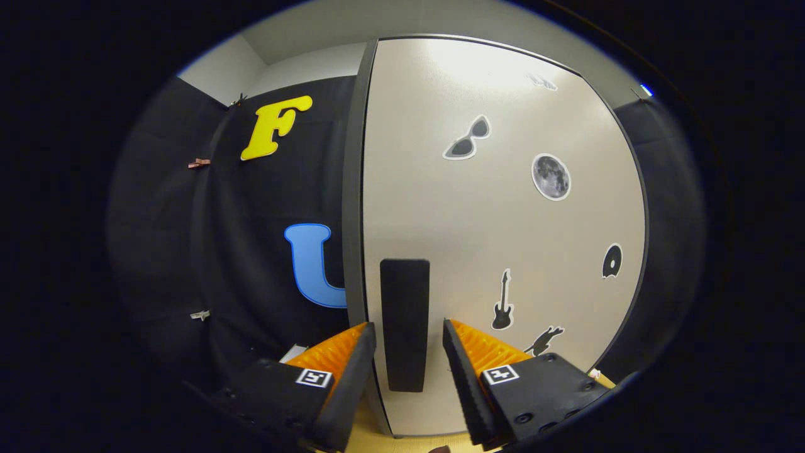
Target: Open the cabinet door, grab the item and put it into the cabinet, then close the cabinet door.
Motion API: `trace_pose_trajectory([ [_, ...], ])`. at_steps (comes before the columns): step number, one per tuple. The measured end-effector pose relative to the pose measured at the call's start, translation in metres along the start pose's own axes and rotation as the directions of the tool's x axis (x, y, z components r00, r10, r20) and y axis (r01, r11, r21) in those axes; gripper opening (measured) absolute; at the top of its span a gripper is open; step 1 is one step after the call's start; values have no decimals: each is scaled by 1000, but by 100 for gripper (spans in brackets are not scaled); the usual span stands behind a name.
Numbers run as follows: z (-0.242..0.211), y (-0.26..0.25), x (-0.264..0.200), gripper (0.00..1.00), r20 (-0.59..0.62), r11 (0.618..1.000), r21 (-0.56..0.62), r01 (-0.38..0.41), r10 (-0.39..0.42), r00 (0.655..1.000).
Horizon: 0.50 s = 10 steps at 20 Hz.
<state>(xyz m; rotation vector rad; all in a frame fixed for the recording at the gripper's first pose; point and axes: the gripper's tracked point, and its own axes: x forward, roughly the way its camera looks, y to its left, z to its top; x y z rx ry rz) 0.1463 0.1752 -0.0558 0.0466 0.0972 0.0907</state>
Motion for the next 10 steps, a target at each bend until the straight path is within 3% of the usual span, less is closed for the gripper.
trace_pose_trajectory([
  [1, -1, 1, 2, 62, 3, 1000, -5, 3, -3, 1000],
  [2, -5, 3, 4, 42, -8, 1000, 4, 2, -2, 1000],
  [3, -5, 3, 4, 43, 8, 1000, 7, 2, -2, 1000],
  [8, -4, 1, -2, 17, 8, 998, 18, -62, 62, 998],
  [10, -5, 2, -11, 17, -11, 995, 10, -96, 96, 995],
])
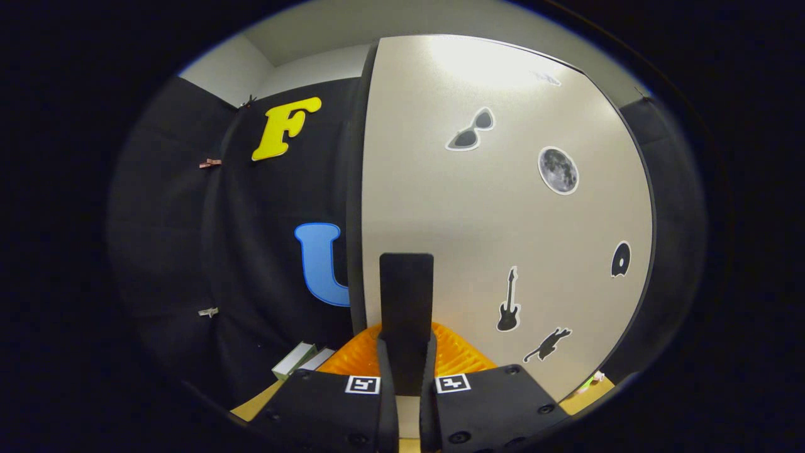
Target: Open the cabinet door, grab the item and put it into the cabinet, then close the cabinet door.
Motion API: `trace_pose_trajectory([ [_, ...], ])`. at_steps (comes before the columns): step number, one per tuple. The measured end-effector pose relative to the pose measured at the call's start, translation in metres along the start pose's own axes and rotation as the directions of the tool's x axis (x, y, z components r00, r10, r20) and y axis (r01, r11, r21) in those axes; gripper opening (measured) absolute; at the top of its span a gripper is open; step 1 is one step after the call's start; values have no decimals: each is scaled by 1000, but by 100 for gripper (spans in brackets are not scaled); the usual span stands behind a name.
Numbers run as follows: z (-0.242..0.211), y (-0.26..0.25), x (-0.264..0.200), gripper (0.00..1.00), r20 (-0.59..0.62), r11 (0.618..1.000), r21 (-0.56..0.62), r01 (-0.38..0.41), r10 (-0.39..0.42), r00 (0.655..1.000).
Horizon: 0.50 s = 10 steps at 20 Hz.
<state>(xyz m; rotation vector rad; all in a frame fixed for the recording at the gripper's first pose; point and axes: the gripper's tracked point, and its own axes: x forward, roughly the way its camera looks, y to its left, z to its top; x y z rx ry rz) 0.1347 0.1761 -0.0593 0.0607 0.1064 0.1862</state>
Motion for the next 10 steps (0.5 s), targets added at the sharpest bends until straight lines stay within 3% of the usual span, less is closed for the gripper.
trace_pose_trajectory([
  [10, 8, -19, -104, 17, -34, 981, 27, -191, 191, 981],
])
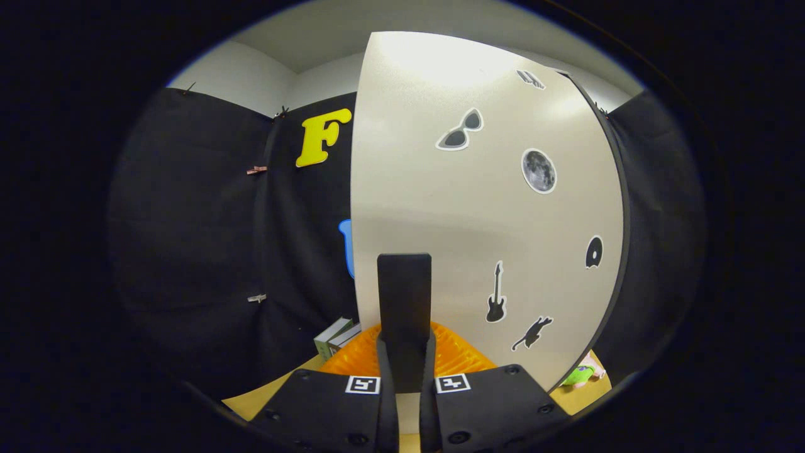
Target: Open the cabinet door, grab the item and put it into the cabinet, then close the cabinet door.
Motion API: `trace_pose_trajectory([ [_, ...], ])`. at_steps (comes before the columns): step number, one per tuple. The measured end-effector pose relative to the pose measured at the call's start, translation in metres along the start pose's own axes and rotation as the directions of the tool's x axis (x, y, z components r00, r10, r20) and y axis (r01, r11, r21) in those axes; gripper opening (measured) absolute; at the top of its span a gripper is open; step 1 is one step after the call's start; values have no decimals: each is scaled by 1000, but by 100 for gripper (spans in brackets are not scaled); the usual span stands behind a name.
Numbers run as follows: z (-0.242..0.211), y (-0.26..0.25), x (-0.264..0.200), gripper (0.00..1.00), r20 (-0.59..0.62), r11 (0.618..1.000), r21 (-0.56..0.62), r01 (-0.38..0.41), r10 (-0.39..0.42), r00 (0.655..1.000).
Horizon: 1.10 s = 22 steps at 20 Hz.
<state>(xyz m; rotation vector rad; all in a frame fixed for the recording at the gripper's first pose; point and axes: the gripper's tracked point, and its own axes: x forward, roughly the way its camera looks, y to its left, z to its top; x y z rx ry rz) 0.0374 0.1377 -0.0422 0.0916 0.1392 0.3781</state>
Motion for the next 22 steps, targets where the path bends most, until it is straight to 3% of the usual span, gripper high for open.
trace_pose_trajectory([
  [4, 0, -15, -46, 17, -6, 1000, 15, -25, 25, 1000],
  [10, 2, -48, -99, 17, -10, 999, 33, 3, -3, 1000],
  [22, 6, -133, -176, 16, 10, 981, 34, 192, -193, 981],
])
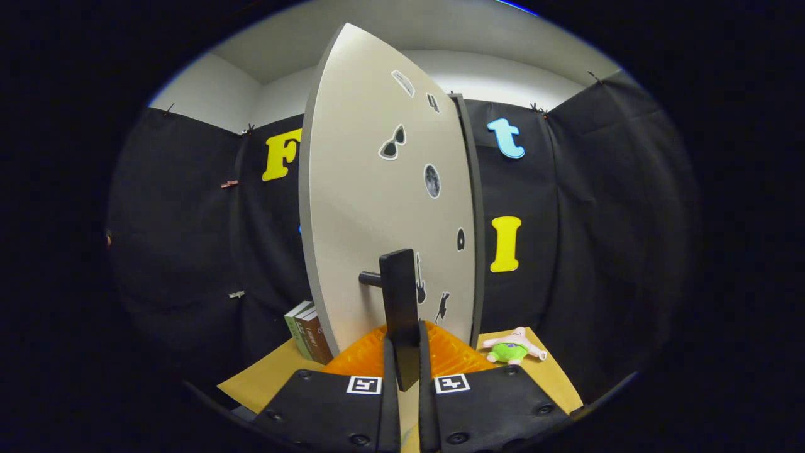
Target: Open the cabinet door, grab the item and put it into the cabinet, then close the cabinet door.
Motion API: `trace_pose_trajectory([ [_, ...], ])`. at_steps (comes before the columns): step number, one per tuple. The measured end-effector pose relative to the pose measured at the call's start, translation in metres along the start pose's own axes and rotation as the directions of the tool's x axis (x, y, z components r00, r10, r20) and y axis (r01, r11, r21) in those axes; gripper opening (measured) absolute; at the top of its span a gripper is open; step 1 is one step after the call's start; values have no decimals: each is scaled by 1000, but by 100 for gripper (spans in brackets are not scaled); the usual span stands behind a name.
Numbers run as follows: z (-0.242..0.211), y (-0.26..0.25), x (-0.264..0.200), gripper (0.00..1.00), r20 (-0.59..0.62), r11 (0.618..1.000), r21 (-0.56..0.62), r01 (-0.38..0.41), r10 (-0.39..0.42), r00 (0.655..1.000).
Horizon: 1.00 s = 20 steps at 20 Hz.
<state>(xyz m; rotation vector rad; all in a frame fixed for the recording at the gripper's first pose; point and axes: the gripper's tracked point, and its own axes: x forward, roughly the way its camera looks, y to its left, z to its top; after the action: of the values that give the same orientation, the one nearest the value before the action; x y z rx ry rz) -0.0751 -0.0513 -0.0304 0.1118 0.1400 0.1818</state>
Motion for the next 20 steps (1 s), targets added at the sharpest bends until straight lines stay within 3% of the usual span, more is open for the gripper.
trace_pose_trajectory([
  [8, 11, -77, -24, 15, 17, 988, -5, 157, -156, 988],
  [10, 15, -95, -29, 10, 26, 981, -15, 194, -194, 981],
  [16, 21, -133, -48, 9, 47, 965, 15, 261, -261, 964],
  [20, 18, -134, -53, 9, 52, 962, 10, 272, -272, 961],
])
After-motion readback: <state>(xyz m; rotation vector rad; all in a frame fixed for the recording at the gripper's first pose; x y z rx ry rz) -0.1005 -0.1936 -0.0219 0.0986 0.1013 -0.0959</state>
